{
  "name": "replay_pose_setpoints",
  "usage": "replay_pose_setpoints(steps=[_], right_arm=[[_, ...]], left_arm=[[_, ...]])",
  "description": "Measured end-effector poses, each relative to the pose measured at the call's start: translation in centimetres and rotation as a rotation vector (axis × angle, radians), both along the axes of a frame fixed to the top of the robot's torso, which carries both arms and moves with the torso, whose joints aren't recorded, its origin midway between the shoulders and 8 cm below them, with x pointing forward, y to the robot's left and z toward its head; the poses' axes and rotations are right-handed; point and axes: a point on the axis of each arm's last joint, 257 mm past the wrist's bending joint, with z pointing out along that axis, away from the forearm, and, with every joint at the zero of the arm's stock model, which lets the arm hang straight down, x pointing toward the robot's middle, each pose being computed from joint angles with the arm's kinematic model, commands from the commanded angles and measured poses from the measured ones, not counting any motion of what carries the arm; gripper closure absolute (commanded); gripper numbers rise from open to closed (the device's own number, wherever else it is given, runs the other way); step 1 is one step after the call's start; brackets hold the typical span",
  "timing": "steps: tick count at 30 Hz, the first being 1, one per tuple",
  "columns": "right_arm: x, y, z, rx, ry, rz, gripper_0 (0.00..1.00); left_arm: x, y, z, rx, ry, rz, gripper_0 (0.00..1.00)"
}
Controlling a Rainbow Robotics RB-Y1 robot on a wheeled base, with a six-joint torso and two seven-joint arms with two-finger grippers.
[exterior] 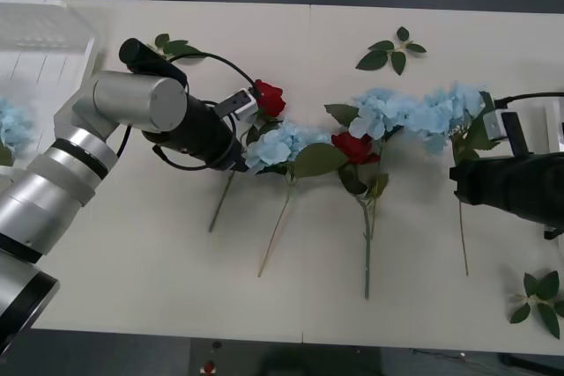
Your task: Put the red flowers into the right box and the blue flowers into the left box
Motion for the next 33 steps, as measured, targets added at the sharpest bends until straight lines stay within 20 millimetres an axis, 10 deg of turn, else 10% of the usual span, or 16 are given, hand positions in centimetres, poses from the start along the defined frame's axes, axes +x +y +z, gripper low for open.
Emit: replay_pose_setpoints(steps=[13,24,33], right_arm=[[-2.8,5.3,9.9,0.056,-0.248,0.26,1.0],[-2.9,11.3,13.7,0.089,-0.475,0.45,1.0],[-2.8,15.7,14.2,0.096,-0.612,0.585,1.0]], left_arm=[[-1.4,-2.4,-2.2,0.101,0.007,-0.046,0.06],[-1.1,-1.9,-2.5,0.106,0.008,-0.011,0.93],[-0.2,-1.1,-3.1,0.094,-0.006,0.019,1.0]])
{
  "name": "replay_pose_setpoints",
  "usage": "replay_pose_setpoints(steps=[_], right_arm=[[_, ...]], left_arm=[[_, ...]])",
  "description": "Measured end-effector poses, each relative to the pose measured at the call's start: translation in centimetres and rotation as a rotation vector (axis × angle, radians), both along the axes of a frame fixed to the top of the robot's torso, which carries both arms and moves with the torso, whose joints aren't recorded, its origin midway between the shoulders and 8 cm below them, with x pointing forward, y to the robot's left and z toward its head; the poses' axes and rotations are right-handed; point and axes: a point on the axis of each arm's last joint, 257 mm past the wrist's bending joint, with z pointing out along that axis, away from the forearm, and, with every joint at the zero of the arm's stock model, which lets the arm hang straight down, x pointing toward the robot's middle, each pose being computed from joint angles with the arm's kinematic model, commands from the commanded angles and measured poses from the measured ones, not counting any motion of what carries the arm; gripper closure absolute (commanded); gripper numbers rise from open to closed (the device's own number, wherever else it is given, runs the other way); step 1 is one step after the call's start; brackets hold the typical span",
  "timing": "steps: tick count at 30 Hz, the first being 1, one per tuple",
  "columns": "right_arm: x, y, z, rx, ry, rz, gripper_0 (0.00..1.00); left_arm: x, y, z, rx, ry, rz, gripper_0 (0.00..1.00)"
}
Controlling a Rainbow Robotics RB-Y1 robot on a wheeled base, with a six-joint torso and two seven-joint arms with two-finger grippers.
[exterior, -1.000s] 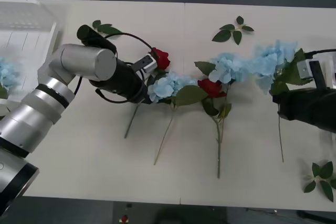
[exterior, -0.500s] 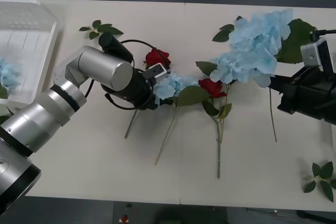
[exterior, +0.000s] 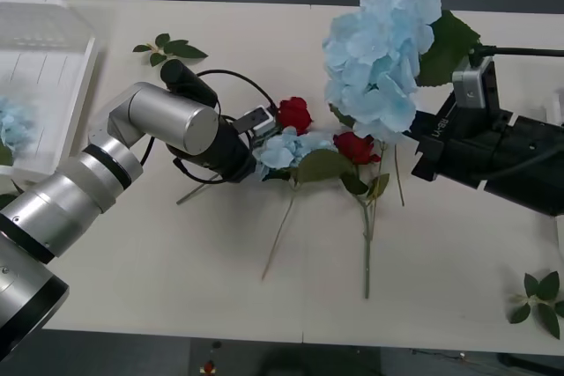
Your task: Put the red flowers into the right box and the blue flowers into the left box
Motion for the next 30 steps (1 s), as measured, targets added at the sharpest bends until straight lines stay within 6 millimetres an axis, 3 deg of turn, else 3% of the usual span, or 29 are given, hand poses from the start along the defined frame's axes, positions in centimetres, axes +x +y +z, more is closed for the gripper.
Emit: replay_pose_setpoints(steps=[5,9,20,24,30], right_arm=[[0.1,1.0,-0.5,-0.025,-0.085,0.036,1.0],[0.2,1.1,-1.0,-0.003,-0.074,0.047,1.0],[-0.4,1.9,-1.8,0.011,-0.057,0.087,1.0],[-0.5,2.1,-1.8,0.011,-0.056,0.091,1.0],[-0.7,2.2,-1.5,0.027,-0.055,0.099,1.0]], left_arm=[[0.5,0.0,0.5,-0.013,-0.014,0.009,1.0],[1.8,0.6,2.2,-0.065,-0.032,0.054,1.0],[5.4,3.9,11.7,-0.413,-0.037,0.226,1.0],[5.3,4.1,14.3,-0.538,-0.012,0.237,1.0],[2.9,1.3,18.8,-0.731,0.037,0.104,1.0]])
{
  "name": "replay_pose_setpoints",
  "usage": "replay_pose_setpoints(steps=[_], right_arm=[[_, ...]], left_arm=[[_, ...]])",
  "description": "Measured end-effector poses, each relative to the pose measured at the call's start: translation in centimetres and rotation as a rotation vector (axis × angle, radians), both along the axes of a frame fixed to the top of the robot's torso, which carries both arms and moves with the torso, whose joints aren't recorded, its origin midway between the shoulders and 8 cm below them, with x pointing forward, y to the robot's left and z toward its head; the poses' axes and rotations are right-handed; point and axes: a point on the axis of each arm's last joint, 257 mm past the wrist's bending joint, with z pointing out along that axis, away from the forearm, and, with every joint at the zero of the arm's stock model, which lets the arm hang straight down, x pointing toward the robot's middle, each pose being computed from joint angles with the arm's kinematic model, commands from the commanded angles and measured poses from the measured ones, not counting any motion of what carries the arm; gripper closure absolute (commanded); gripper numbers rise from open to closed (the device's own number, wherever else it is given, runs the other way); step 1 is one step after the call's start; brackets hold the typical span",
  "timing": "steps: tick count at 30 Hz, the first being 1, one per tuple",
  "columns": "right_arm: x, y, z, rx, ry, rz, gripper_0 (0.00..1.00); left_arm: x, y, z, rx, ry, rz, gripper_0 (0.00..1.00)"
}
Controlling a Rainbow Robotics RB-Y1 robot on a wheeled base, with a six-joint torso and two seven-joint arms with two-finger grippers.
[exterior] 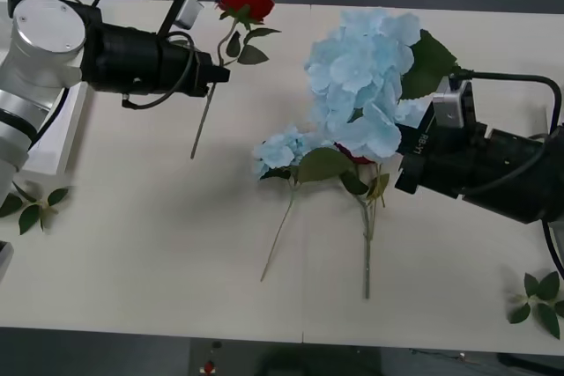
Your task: Put the red flowers into the right box and the blue flowers into the left box
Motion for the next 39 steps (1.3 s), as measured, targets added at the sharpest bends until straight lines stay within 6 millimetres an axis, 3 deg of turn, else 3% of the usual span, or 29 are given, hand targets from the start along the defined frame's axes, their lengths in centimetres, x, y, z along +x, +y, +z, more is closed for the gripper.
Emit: replay_pose_setpoints(steps=[6,10,18,25,29,32,39], right_arm=[[0.0,0.0,0.1,0.003,0.0,0.002,1.0],[-0.1,0.1,0.2,0.014,0.002,0.006,1.0],[-0.2,0.1,0.3,0.017,0.003,0.008,1.0],[-0.2,0.1,0.3,0.015,0.003,0.008,1.0],[-0.1,-0.3,0.1,0.001,0.004,0.006,1.0],[0.1,-1.1,0.1,0.014,0.035,-0.007,1.0],[0.5,-5.1,0.1,0.092,0.261,-0.07,1.0]], left_arm=[[-1.5,-2.1,4.6,-0.094,-0.154,-0.103,1.0],[-3.9,-4.2,7.3,-0.164,-0.227,-0.15,1.0],[-10.5,-9.0,8.3,-0.275,-0.297,-0.238,1.0],[-13.6,-12.9,10.0,-0.358,-0.355,-0.282,1.0],[-14.6,-14.8,11.6,-0.421,-0.363,-0.3,1.0],[-14.6,-15.7,11.7,-0.426,-0.37,-0.295,1.0],[-13.9,-15.8,12.2,-0.417,-0.432,-0.27,1.0]])
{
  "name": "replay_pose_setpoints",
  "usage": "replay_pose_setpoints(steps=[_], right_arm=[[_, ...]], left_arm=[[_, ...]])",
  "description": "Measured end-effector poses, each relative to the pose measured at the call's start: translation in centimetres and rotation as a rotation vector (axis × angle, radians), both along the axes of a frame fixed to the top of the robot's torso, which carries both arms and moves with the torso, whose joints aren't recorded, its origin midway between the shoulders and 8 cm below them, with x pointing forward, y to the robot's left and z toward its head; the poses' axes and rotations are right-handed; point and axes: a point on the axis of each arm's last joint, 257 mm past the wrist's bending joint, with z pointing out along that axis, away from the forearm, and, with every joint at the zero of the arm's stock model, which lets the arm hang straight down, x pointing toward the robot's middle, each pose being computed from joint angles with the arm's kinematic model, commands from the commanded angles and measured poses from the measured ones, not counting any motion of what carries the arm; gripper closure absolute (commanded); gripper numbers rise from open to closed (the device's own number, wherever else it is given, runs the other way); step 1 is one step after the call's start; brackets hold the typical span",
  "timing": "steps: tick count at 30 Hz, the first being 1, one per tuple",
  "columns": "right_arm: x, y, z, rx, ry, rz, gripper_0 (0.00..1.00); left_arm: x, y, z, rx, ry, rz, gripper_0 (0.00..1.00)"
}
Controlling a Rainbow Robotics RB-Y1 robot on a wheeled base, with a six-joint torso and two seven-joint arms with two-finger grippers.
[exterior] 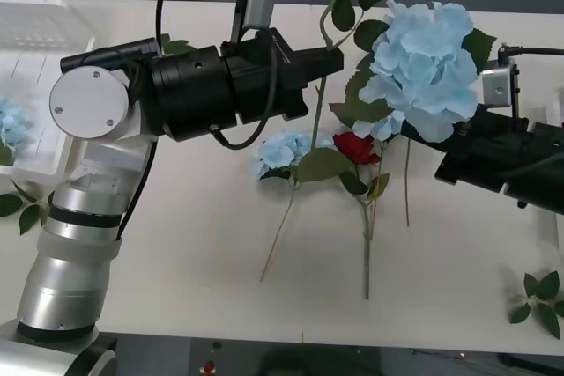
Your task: Put the red flowers into the right box and the blue flowers into the left box
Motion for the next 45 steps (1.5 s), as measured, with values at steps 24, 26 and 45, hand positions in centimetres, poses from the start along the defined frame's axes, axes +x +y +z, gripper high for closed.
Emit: replay_pose_setpoints(steps=[24,26,45], right_arm=[[0.4,-15.5,-10.9,-0.074,0.692,-0.338,1.0],[0.5,-15.7,-11.0,-0.07,0.696,-0.342,0.95],[1.1,-15.1,-10.0,-0.163,0.559,-0.264,0.35]], left_arm=[[-0.5,-4.3,-1.6,0.038,-0.04,0.026,1.0],[-0.6,-5.2,-1.2,0.017,-0.046,0.036,1.0],[-1.9,-7.4,-2.4,0.042,-0.06,0.017,1.0]])
